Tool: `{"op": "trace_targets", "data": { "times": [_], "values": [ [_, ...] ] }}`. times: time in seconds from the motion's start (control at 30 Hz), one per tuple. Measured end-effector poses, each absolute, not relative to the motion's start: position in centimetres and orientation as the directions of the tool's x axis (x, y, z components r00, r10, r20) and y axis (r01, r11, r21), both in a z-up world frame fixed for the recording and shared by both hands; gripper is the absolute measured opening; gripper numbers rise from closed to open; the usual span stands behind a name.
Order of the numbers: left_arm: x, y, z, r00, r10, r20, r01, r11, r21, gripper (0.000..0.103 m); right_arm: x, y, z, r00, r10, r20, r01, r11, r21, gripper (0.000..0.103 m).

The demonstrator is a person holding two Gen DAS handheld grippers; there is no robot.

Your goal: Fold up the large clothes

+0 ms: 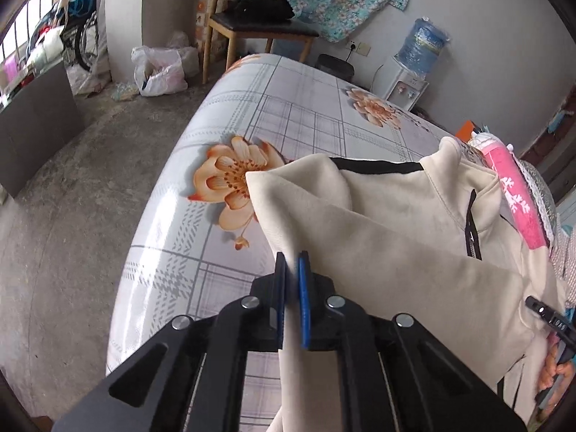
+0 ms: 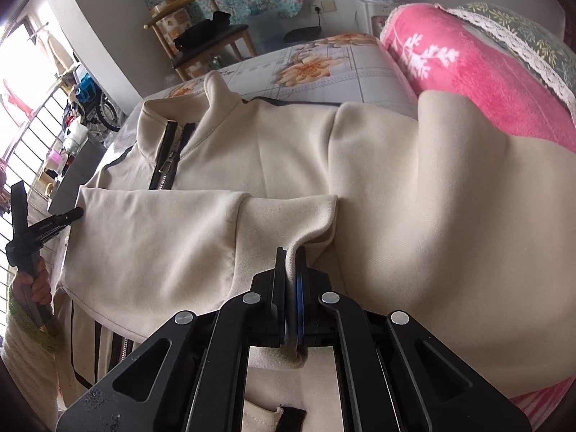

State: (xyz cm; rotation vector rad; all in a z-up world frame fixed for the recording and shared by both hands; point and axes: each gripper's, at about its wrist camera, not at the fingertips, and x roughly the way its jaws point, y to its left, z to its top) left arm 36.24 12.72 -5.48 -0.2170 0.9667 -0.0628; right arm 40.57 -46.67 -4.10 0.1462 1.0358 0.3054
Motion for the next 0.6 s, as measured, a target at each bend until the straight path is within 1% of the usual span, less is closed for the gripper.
{"op": "trace_targets", "data": {
  "times": [0.1, 0.17, 0.23, 0.33, 0.4, 0.43, 0.47, 0.5, 0.53, 0.57, 0.6],
  "values": [
    [35.2, 12.5, -4.0, 0.623, -0.12, -0.773, -0.026, 0.984, -0.174, 0.005, 39.9, -45.8, -1.0, 0.551, 0.379, -0.743, -0.262, 0.924, 0.277, 0.003],
    [35.1, 13.0, -3.9, 0.633, -0.096, -0.769, -0.049, 0.985, -0.163, 0.005, 39.7, -45.4, 0.1, 0.582, 0.381, -0.719, -0.288, 0.923, 0.255, 0.003],
    [35.4, 13.9, -4.5, 0.62, -0.099, -0.778, -0.075, 0.98, -0.184, 0.005, 40.3, -45.6, -0.6, 0.574, 0.356, -0.737, -0.275, 0.932, 0.236, 0.003],
    [35.7, 14.6, -5.5, 0.6, -0.121, -0.791, -0.106, 0.968, -0.229, 0.005, 41.6, -46.3, -4.0, 0.498, 0.305, -0.812, -0.229, 0.949, 0.216, 0.003],
    [35.8, 14.4, -5.8, 0.594, -0.116, -0.796, -0.111, 0.968, -0.223, 0.005, 41.6, -46.3, -5.5, 0.467, 0.261, -0.845, -0.224, 0.959, 0.172, 0.006],
    [35.8, 14.3, -5.9, 0.588, -0.112, -0.801, -0.113, 0.969, -0.219, 0.005, 41.4, -46.3, -5.6, 0.474, 0.244, -0.846, -0.223, 0.963, 0.153, 0.012],
    [35.8, 14.3, -6.0, 0.58, -0.112, -0.807, -0.118, 0.969, -0.219, 0.008, 41.3, -46.5, -5.5, 0.48, 0.23, -0.846, -0.213, 0.967, 0.142, 0.017],
    [35.7, 14.5, -5.9, 0.576, -0.12, -0.809, -0.121, 0.966, -0.229, 0.009, 41.2, -46.7, -5.1, 0.487, 0.216, -0.846, -0.196, 0.971, 0.136, 0.021],
    [35.6, 14.7, -5.5, 0.58, -0.13, -0.804, -0.121, 0.963, -0.243, 0.01, 41.1, -47.0, -4.6, 0.491, 0.222, -0.842, -0.186, 0.971, 0.147, 0.022],
    [35.2, 14.8, -5.0, 0.589, -0.125, -0.799, -0.123, 0.963, -0.241, 0.012, 40.9, -47.2, -4.0, 0.507, 0.203, -0.838, -0.169, 0.977, 0.134, 0.028],
    [34.7, 14.8, -4.2, 0.604, -0.1, -0.791, -0.128, 0.967, -0.22, 0.012, 40.6, -47.1, -3.2, 0.537, 0.153, -0.83, -0.149, 0.985, 0.086, 0.03]
  ]
}}
